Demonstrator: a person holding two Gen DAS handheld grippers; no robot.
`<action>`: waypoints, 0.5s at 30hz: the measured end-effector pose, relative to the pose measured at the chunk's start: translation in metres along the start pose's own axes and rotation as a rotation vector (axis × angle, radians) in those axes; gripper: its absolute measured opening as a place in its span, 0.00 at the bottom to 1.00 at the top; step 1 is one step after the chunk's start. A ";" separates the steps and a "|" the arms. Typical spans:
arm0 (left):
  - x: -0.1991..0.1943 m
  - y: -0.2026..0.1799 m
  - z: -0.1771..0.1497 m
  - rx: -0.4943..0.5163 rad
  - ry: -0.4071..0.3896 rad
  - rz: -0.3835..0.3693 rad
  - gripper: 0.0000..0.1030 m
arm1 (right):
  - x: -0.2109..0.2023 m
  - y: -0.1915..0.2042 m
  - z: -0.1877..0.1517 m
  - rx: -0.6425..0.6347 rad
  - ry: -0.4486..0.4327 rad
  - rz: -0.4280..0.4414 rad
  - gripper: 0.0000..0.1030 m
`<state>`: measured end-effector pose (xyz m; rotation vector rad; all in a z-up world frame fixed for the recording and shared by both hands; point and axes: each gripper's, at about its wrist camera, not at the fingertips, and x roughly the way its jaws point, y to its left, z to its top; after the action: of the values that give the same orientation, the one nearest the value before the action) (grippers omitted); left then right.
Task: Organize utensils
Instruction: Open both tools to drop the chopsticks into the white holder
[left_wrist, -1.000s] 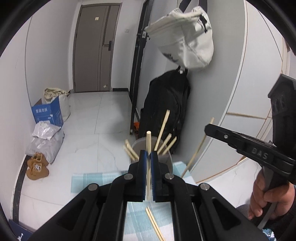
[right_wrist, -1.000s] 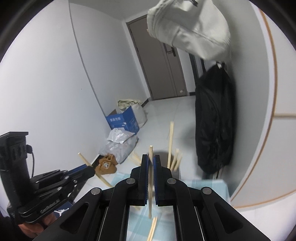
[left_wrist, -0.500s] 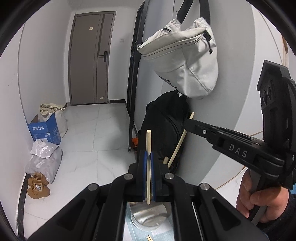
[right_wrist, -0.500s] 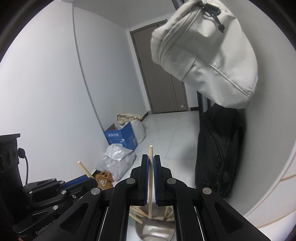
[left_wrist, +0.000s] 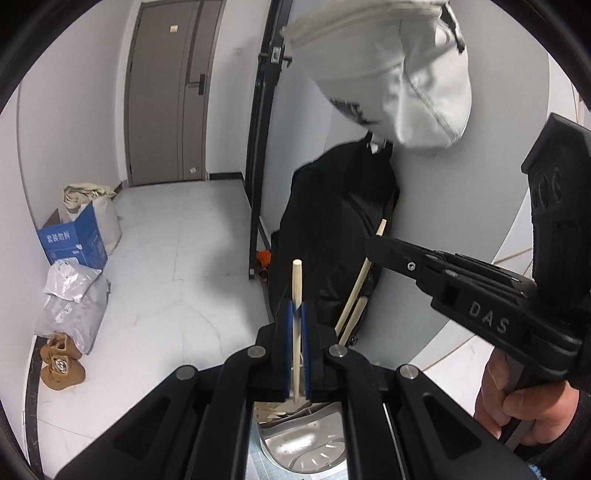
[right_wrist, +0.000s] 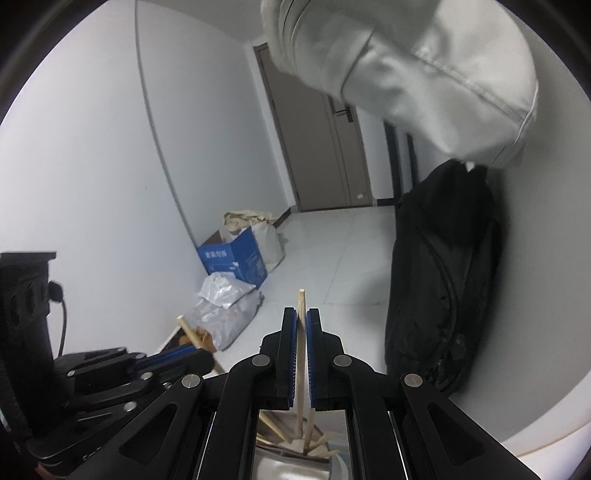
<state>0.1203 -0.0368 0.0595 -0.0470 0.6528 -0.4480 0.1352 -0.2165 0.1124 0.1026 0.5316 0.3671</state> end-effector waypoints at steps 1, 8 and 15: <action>0.003 0.002 -0.002 -0.006 0.014 -0.015 0.00 | 0.004 0.001 -0.005 -0.018 0.010 -0.006 0.04; 0.018 0.008 -0.012 0.004 0.100 -0.105 0.00 | 0.018 0.000 -0.034 -0.054 0.071 0.019 0.04; 0.008 0.010 -0.011 -0.009 0.125 -0.134 0.00 | 0.026 -0.003 -0.053 -0.047 0.145 0.044 0.07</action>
<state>0.1232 -0.0303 0.0450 -0.0718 0.7778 -0.5806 0.1298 -0.2093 0.0533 0.0423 0.6640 0.4314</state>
